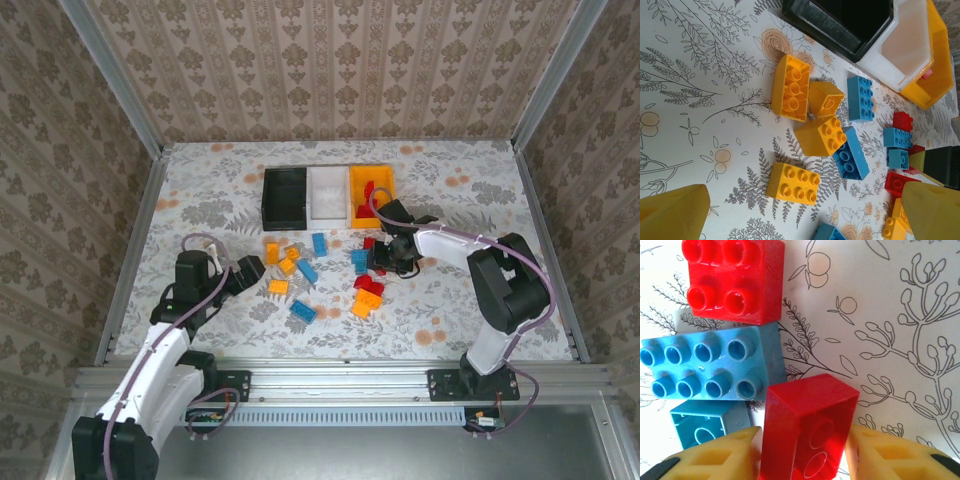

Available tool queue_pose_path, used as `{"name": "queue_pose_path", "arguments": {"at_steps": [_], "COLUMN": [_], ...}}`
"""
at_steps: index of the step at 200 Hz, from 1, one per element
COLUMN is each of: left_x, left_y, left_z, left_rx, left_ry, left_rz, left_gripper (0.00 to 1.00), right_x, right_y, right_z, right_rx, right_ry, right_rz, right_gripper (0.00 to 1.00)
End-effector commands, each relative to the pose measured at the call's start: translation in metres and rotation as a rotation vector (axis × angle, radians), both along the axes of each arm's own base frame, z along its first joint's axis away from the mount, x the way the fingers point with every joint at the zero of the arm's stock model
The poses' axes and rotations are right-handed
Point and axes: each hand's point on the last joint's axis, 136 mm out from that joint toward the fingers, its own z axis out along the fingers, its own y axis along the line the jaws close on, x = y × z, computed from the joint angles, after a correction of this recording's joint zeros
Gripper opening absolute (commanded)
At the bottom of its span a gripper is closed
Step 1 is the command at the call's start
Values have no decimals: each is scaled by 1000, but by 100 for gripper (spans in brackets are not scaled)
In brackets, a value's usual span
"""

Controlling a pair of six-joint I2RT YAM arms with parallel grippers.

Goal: Sort the legos into containers by color

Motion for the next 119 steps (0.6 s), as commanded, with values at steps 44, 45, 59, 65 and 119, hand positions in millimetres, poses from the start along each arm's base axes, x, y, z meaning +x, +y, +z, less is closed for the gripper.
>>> {"name": "queue_pose_path", "arguments": {"at_steps": [44,45,59,65,119], "left_x": [-4,-4,-5,-5,-8], "left_y": [0,1,1,0,1], "left_z": [-7,-7,-6,-5,-5], "left_rx": [-24,-25,-27,-27,-31], "left_ry": [27,27,24,24,18], "left_rz": [10,11,11,10,14], "left_gripper": [100,100,100,100,100], "right_x": [-2,-2,-2,-2,0], "right_y": [-1,-1,-2,-3,-14], "right_z": [6,6,10,13,42], "right_rx": [3,2,-1,-2,-15], "right_ry": [-8,-7,-14,-21,-71], "right_rz": [-9,-9,-9,-9,-16], "right_gripper": [39,39,39,39,38]}}
